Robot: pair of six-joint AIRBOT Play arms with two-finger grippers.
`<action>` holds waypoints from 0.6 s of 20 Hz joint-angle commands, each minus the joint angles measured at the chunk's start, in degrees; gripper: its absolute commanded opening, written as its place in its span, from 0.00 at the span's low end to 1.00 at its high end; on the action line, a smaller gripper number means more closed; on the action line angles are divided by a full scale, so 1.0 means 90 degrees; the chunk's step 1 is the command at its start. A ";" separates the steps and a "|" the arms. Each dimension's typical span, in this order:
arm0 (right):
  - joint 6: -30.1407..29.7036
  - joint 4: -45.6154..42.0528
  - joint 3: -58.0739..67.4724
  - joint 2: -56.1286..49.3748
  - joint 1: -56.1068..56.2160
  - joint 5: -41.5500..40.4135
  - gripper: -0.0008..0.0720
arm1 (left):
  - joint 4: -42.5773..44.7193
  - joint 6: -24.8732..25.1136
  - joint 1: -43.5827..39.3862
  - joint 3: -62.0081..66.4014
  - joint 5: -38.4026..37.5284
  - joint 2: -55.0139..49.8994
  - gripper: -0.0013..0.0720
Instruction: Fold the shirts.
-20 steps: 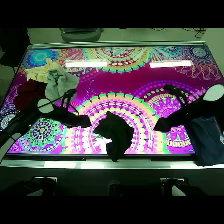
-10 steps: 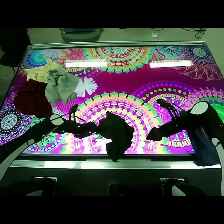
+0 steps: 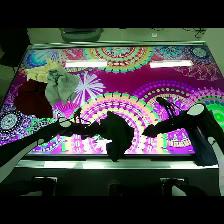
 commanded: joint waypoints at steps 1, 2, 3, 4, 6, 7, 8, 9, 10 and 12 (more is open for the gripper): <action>-0.0396 0.0962 -0.0146 -0.0551 0.0000 -0.0695 0.98 | -0.0036 0.0007 -0.0010 0.0000 0.0075 -0.0002 0.07; -0.0563 0.1141 -0.0151 -0.0787 0.0087 -0.0712 0.98 | -0.0036 0.0007 -0.0010 0.0000 0.0075 0.0000 0.07; -0.0600 0.1137 -0.0151 -0.1030 0.0279 -0.0738 0.98 | -0.0036 0.0007 -0.0010 0.0000 0.0080 0.0002 0.07; -0.0668 0.1115 -0.0151 -0.1239 0.0522 -0.0797 0.97 | -0.0036 0.0007 -0.0007 0.0000 0.0090 0.0002 0.07; -0.0860 0.1122 -0.0151 -0.1603 0.1103 -0.1105 0.97 | -0.0034 0.0029 -0.0007 0.0000 0.0100 0.0005 0.07; -0.0860 0.1122 -0.0148 -0.1729 0.1343 -0.1375 0.94 | -0.0034 0.0027 -0.0007 0.0000 0.0100 0.0005 0.07; -0.0850 0.1105 -0.0148 -0.1775 0.1481 -0.1603 0.72 | -0.0034 0.0036 -0.0007 0.0012 0.0097 0.0007 0.07; -0.0838 0.1105 -0.0121 -0.1778 0.1491 -0.1637 0.38 | -0.0032 0.0211 0.0019 0.0041 0.0104 0.0027 0.07; -0.0765 0.1059 -0.0046 -0.1761 0.1428 -0.1593 0.05 | -0.0032 0.0508 0.0104 0.0104 0.0075 0.0063 0.07; -0.0765 0.0935 0.0277 -0.1530 0.1180 -0.1353 0.06 | -0.0024 0.0908 0.0410 0.0318 -0.0024 0.0301 0.06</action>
